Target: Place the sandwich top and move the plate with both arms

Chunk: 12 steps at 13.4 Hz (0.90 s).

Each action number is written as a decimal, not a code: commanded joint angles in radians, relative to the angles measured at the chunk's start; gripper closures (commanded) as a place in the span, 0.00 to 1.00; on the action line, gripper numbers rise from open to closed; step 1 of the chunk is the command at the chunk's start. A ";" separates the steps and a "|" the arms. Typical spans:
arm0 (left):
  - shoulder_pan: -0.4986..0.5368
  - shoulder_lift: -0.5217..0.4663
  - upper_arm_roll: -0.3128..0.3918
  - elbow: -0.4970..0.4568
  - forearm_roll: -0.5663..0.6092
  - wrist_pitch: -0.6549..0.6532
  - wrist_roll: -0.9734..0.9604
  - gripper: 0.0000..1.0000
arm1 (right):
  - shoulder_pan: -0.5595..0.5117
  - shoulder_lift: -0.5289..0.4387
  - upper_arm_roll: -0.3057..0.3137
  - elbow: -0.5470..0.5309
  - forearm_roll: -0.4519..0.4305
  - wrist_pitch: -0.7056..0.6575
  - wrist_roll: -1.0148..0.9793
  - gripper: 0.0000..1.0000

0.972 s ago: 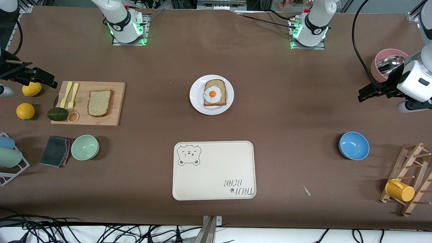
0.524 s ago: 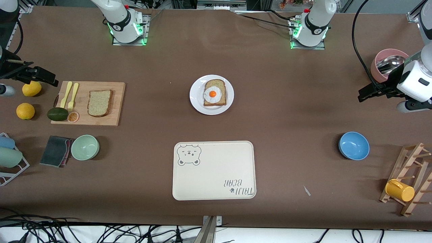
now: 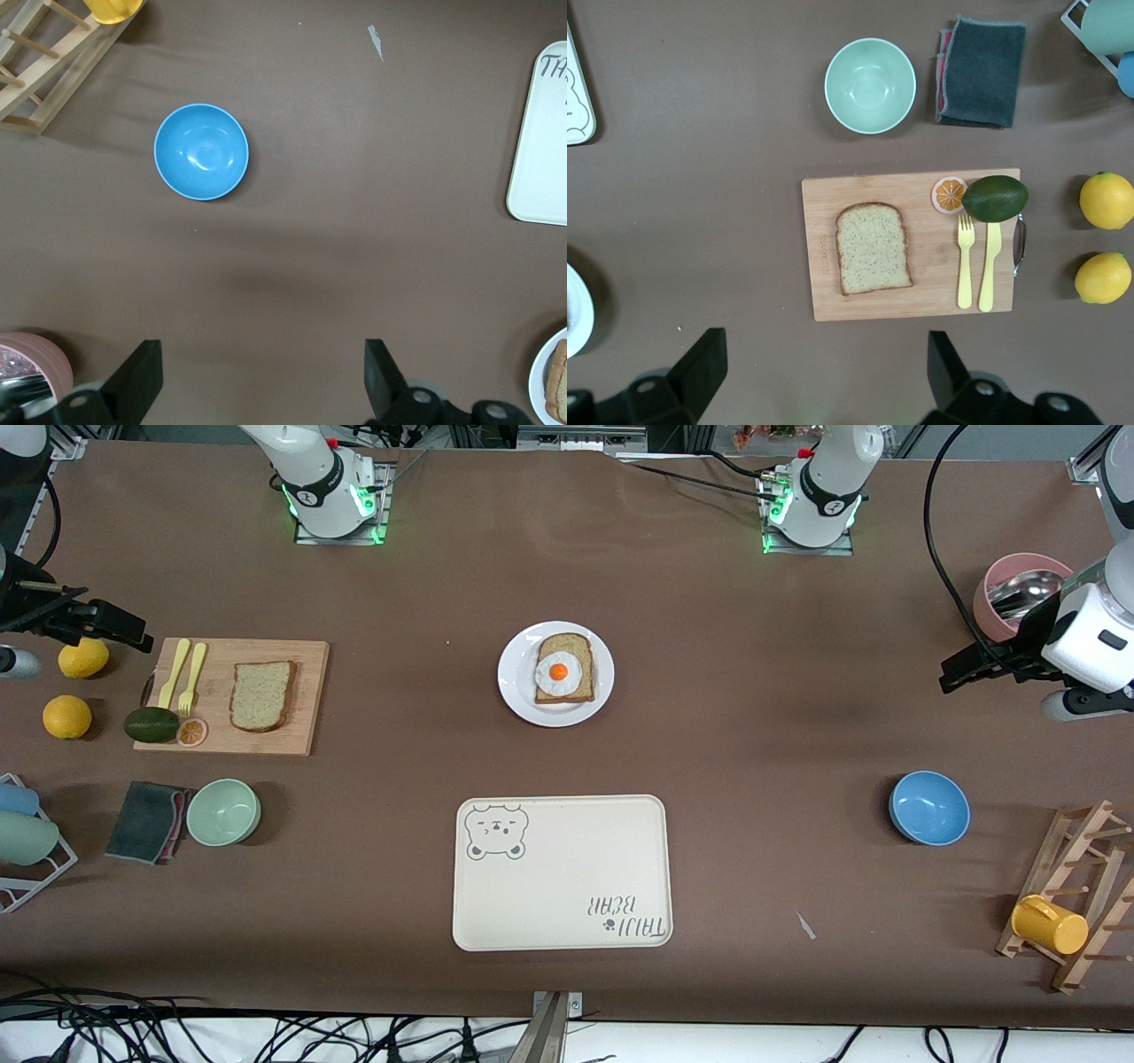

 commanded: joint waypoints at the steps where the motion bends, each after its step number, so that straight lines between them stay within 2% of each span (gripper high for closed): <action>1: -0.002 -0.005 0.000 -0.013 -0.021 0.013 0.009 0.00 | -0.005 -0.008 0.001 0.002 0.006 -0.001 -0.011 0.00; 12: 0.000 0.000 -0.011 -0.011 -0.022 0.013 -0.005 0.00 | 0.012 0.007 0.003 -0.003 -0.006 -0.005 -0.006 0.00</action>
